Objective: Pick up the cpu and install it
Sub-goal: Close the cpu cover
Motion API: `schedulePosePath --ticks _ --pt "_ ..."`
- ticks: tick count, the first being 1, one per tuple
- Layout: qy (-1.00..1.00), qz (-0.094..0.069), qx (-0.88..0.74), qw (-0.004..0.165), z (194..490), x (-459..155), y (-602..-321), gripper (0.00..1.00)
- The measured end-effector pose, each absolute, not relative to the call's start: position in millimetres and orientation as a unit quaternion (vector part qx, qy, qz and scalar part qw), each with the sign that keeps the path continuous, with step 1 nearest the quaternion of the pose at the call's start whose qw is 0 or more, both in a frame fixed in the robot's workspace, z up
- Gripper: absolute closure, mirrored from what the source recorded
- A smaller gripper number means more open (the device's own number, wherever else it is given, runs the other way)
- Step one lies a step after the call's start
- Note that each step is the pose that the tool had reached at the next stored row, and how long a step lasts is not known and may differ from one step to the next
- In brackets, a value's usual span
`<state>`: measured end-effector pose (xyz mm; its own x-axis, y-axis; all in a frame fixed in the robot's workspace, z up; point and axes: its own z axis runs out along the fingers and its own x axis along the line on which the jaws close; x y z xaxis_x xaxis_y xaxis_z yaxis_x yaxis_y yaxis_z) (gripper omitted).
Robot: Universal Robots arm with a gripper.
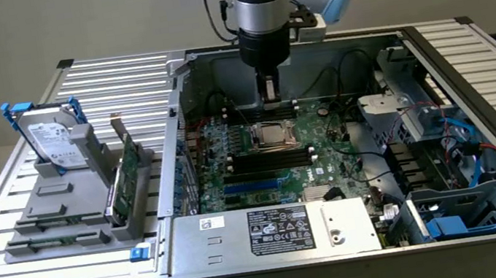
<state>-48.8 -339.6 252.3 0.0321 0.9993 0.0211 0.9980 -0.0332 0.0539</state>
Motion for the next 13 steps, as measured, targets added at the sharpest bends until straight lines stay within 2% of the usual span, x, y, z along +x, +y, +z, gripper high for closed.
schedulePosePath --ticks 13 --pt "0.695 0.026 0.718 0.012 229.3 -75.6 -339.7 0.89"
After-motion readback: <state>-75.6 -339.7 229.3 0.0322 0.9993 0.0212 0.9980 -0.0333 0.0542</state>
